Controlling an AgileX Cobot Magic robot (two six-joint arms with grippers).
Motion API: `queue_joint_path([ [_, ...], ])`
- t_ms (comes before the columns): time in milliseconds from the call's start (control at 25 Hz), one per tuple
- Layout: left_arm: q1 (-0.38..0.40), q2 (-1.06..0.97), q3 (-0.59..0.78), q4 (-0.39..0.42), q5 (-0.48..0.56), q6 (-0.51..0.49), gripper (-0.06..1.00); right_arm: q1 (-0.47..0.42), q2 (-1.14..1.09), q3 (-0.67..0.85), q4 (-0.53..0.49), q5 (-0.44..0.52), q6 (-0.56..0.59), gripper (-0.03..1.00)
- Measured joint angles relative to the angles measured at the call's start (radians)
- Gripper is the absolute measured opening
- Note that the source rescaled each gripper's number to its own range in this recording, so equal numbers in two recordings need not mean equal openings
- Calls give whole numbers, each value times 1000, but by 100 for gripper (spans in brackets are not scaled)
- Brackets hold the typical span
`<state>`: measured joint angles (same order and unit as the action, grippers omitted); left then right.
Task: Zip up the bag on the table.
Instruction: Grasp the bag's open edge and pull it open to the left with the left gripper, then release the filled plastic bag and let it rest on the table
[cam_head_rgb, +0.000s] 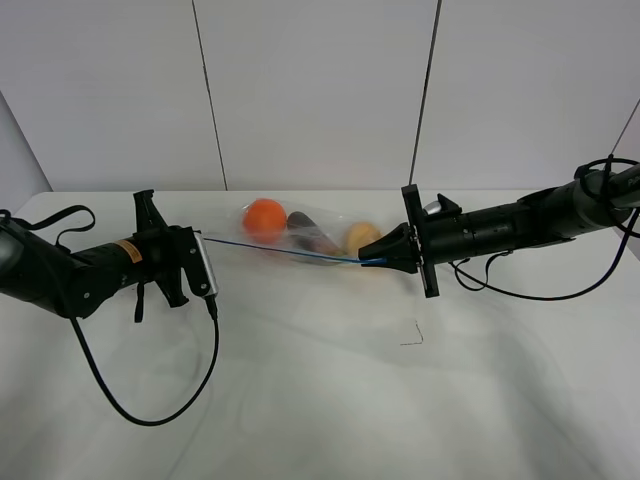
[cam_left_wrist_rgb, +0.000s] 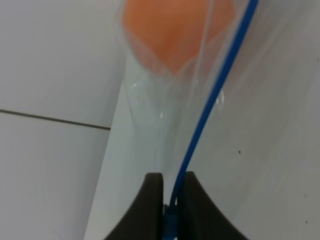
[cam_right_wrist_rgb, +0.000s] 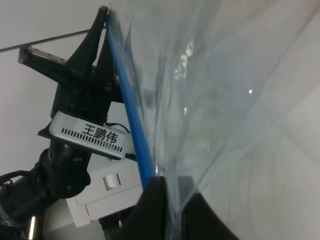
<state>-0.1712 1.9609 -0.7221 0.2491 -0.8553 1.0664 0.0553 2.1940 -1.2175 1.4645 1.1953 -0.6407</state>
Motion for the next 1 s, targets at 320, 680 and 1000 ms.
queue_joint_path([
  [320, 11, 0, 2, -9, 6, 0, 45, 0, 0, 0, -12, 3, 0, 0],
  [680, 11, 0, 2, -126, 13, -15, 94, 0, 0, 0, -14, 3, 0, 0],
  [1000, 11, 0, 2, -420, 13, -51, 94, 0, 0, 0, -14, 3, 6, 0],
])
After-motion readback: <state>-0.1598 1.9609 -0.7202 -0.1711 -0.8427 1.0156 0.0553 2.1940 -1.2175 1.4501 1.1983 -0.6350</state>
